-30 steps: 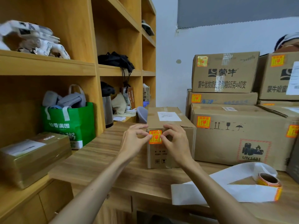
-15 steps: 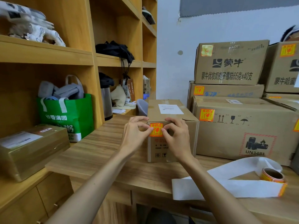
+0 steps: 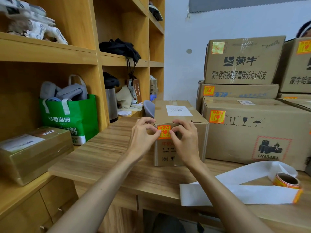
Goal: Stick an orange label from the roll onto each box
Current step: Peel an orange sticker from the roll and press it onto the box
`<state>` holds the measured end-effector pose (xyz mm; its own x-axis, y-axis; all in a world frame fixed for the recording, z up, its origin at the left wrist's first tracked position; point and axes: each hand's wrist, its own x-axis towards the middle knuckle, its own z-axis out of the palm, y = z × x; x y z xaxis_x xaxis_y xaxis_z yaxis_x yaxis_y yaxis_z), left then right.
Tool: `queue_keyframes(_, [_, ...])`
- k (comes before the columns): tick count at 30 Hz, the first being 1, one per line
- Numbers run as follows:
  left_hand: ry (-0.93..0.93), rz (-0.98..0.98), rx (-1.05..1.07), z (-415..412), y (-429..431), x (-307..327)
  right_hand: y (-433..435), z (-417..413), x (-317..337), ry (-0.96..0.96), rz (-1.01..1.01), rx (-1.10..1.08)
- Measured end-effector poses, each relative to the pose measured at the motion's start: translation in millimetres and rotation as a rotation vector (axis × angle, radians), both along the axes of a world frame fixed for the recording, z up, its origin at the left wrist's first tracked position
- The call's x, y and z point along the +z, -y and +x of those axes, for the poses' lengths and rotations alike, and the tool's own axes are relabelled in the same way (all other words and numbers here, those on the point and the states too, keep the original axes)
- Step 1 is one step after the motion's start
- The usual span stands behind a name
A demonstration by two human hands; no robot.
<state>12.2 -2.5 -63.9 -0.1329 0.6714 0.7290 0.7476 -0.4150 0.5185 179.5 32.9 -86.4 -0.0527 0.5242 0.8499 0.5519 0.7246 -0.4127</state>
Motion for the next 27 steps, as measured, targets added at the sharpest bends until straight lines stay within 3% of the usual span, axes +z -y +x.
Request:
queue_keyframes(17, [-0.059,0.012,-0.008,1,-3,-1,3,-2,0,0.038,0.064,-0.066])
queue_keyframes(27, [-0.072,-0.017,-0.104,-9,-1,7,3,4,11,0.211,0.051,-0.11])
